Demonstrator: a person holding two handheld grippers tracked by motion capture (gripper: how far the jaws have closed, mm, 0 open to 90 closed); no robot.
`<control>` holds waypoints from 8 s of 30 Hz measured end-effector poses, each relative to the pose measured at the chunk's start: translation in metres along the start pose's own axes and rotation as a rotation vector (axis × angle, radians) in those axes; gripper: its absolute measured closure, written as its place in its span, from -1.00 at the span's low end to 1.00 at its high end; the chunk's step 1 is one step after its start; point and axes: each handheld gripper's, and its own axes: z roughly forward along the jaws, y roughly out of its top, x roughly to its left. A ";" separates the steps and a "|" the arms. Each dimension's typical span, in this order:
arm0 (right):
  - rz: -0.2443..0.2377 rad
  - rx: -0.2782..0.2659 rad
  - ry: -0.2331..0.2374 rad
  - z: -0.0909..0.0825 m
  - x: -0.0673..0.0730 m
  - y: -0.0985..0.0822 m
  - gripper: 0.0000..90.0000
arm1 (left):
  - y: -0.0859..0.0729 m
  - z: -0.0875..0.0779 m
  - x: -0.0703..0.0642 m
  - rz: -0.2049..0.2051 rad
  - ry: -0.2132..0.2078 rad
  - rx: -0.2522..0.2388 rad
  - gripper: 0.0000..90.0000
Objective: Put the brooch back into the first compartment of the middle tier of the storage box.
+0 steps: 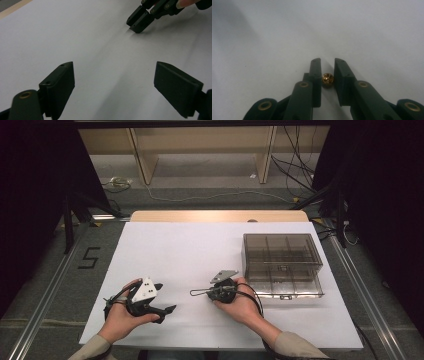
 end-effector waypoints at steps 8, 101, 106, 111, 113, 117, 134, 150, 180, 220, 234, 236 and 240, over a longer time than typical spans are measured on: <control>-0.005 -0.003 0.002 -0.001 0.001 0.000 0.73 | 0.000 0.000 0.000 0.000 0.001 0.000 -0.62; -0.001 -0.200 -0.007 -0.060 -0.004 -0.002 0.73 | 0.000 -0.003 0.001 0.002 0.017 -0.003 -0.62; 0.001 -0.202 -0.008 -0.061 -0.005 -0.002 0.73 | 0.000 -0.003 0.001 0.002 0.017 -0.004 -0.62; 0.003 -0.205 -0.007 -0.063 -0.005 -0.002 0.73 | 0.000 -0.003 0.002 0.003 0.017 -0.002 -0.62; 0.000 -0.206 -0.008 -0.064 -0.005 -0.003 0.73 | 0.000 -0.003 0.002 0.003 0.018 -0.001 -0.62; -0.003 -0.204 -0.006 -0.064 -0.005 -0.004 0.75 | 0.000 -0.003 0.001 0.002 0.020 -0.003 -0.62; 0.002 -0.210 -0.019 -0.067 -0.007 -0.004 0.76 | 0.000 -0.003 0.002 0.002 0.018 -0.005 -0.62; 0.007 -0.217 -0.034 -0.074 -0.011 -0.008 0.76 | 0.001 -0.003 0.001 0.003 0.020 -0.003 -0.62; 0.025 -0.239 -0.060 -0.086 -0.017 -0.014 0.76 | 0.001 -0.003 0.002 0.002 0.020 -0.004 -0.62; 0.046 -0.253 -0.089 -0.100 -0.027 -0.022 0.76 | 0.001 -0.003 0.002 0.000 0.020 -0.004 -0.63; 0.054 -0.256 -0.099 -0.104 -0.030 -0.025 0.76 | 0.001 -0.003 0.002 -0.001 0.020 -0.005 -0.63; 0.054 -0.257 -0.100 -0.105 -0.031 -0.026 0.76 | 0.001 -0.004 0.002 -0.002 0.019 -0.006 -0.62; 0.056 -0.262 -0.106 -0.107 -0.032 -0.026 0.76 | 0.001 -0.003 0.002 -0.001 0.020 -0.006 -0.62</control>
